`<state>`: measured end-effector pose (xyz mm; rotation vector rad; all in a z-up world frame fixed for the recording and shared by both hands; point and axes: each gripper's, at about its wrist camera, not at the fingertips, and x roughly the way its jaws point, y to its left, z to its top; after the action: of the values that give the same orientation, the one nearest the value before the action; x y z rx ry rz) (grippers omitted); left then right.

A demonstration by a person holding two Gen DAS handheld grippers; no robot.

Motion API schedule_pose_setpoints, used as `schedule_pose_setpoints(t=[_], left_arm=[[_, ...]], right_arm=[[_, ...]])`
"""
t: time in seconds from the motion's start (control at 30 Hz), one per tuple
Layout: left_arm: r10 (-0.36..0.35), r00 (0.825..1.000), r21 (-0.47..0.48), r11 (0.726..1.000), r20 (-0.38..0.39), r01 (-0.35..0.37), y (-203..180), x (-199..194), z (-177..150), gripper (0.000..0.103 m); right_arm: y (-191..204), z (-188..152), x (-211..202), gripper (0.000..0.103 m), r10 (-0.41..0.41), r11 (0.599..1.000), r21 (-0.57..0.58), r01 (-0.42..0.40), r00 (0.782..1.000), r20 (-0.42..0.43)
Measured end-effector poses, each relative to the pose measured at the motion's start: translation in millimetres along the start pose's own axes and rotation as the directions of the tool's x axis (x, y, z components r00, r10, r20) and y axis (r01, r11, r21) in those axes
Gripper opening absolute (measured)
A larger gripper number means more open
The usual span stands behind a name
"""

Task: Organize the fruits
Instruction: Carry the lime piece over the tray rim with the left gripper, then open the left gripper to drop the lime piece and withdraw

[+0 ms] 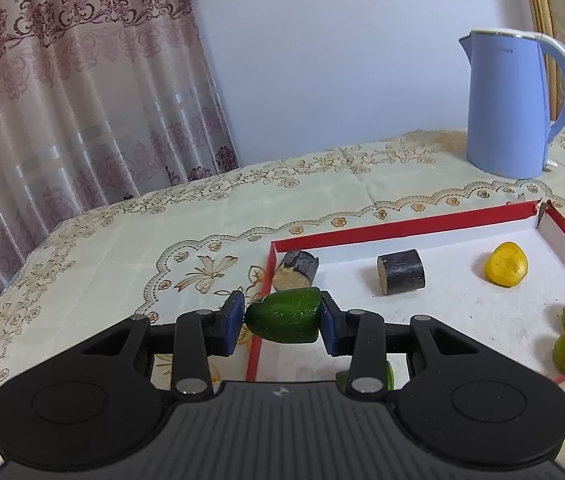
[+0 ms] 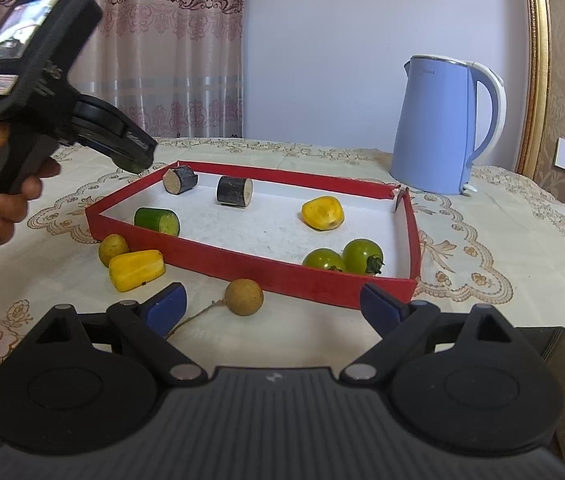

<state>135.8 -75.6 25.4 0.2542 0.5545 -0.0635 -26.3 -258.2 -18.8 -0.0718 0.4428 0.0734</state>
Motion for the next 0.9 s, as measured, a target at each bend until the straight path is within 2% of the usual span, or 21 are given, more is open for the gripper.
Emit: schedule_pose_setpoints(t=[0.53,0.9], left_arm=[[0.034,0.998,0.046,0.998,-0.059,-0.032,-30,44,15,0.038],[0.050,0.994,0.035,0.998,-0.095,-0.047,-32,61,19,0.038]], right_arm=[[-6,0,1,0.093,-0.008,1.000,0.007,0.008,1.000,-0.006],[-5,1,0,0.093,-0.015,1.000,-0.003,0.015,1.000,-0.008]])
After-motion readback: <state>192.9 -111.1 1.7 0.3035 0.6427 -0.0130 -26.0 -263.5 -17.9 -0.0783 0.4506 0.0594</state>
